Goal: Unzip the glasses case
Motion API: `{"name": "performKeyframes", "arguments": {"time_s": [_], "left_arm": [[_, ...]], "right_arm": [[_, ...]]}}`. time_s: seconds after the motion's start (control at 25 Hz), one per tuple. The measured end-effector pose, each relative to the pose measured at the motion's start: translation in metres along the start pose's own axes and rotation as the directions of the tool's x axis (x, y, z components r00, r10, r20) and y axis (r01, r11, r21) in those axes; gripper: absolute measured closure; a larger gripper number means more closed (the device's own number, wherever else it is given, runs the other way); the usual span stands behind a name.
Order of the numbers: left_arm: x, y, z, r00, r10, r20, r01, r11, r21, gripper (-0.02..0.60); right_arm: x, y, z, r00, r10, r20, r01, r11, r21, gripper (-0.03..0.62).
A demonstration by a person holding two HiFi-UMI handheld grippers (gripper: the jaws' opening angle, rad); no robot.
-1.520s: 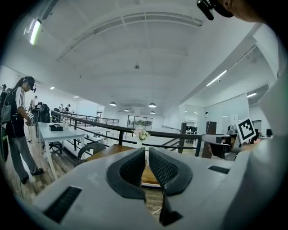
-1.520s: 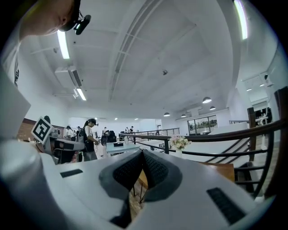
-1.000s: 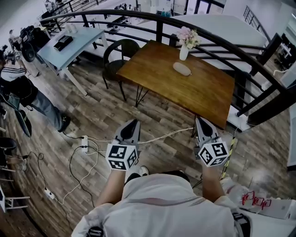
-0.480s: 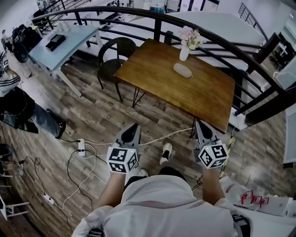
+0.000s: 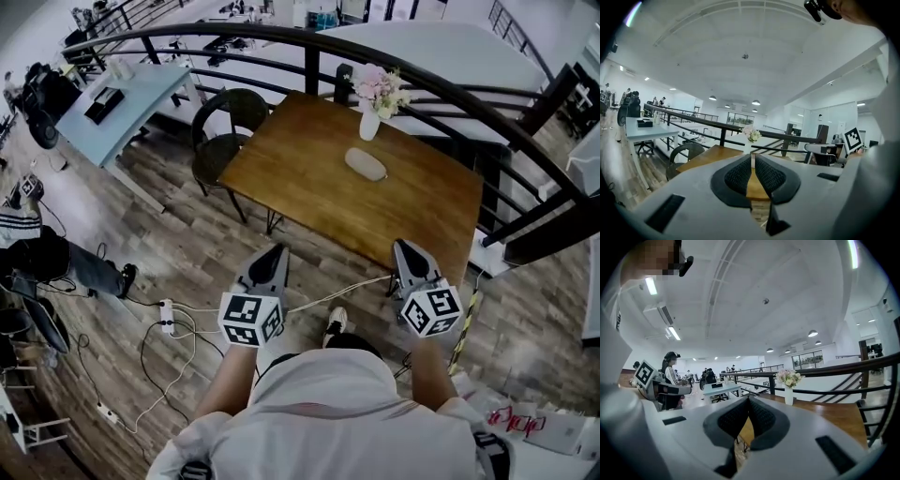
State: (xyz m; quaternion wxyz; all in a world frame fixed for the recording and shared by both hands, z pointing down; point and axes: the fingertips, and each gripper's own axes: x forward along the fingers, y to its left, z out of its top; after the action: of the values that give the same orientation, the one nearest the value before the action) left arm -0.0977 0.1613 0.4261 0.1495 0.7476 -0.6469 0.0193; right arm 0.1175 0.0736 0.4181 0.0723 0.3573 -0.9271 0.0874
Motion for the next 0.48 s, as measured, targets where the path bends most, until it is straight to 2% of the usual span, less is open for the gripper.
{"name": "performKeyframes", "arguments": {"time_s": [0.2, 0.48], "left_arm": [[0.069, -0.015, 0.02, 1.0, -0.007, 0.001, 0.007, 1.0, 0.007, 0.548], [0.138, -0.034, 0.034, 1.0, -0.017, -0.018, 0.017, 0.999, 0.036, 0.548]], "right_arm": [[0.03, -0.063, 0.017, 1.0, 0.006, 0.003, -0.006, 1.0, -0.002, 0.542], [0.054, -0.135, 0.022, 1.0, -0.006, 0.003, 0.006, 1.0, 0.025, 0.543]]}}
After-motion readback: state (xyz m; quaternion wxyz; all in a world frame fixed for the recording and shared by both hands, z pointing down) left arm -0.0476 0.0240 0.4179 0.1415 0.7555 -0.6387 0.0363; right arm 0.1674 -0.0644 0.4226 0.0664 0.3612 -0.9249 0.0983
